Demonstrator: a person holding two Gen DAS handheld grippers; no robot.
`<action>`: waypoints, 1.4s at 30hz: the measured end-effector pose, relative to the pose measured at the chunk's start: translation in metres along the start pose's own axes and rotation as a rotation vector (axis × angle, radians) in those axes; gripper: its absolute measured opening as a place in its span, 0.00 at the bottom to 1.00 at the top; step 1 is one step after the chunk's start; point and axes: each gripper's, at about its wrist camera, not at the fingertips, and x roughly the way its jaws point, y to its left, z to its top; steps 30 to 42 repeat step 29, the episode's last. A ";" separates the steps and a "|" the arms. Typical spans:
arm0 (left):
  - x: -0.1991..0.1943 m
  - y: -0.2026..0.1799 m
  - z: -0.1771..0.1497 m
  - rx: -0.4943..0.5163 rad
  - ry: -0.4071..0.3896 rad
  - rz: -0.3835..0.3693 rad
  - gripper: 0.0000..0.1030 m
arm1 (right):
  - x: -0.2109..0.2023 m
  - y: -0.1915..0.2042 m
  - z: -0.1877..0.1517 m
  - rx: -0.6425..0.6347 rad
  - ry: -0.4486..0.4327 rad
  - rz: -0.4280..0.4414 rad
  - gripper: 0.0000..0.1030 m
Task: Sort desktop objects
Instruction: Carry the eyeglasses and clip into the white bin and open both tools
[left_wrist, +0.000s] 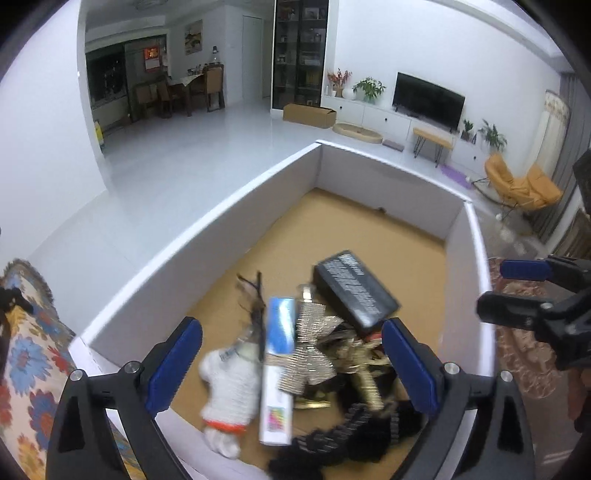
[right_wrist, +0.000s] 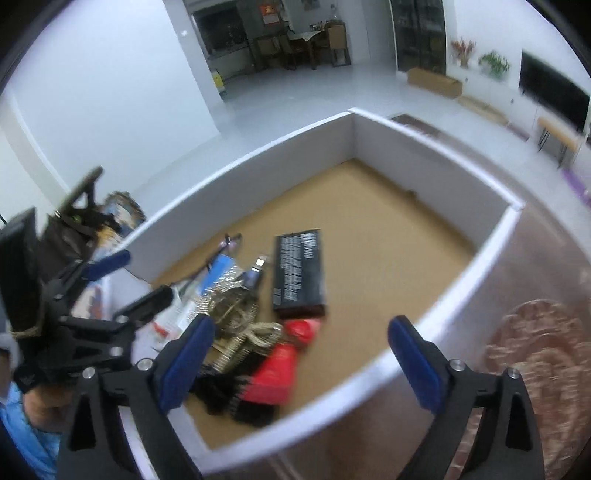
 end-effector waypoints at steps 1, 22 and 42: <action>-0.003 -0.003 -0.001 -0.007 0.003 -0.007 0.97 | -0.003 -0.001 -0.002 -0.016 0.006 -0.023 0.93; -0.023 -0.015 -0.007 -0.065 -0.005 0.119 1.00 | 0.002 -0.005 -0.035 -0.052 0.029 -0.062 0.93; -0.034 -0.007 -0.011 -0.180 -0.034 0.124 1.00 | 0.003 0.001 -0.029 -0.050 0.015 -0.054 0.93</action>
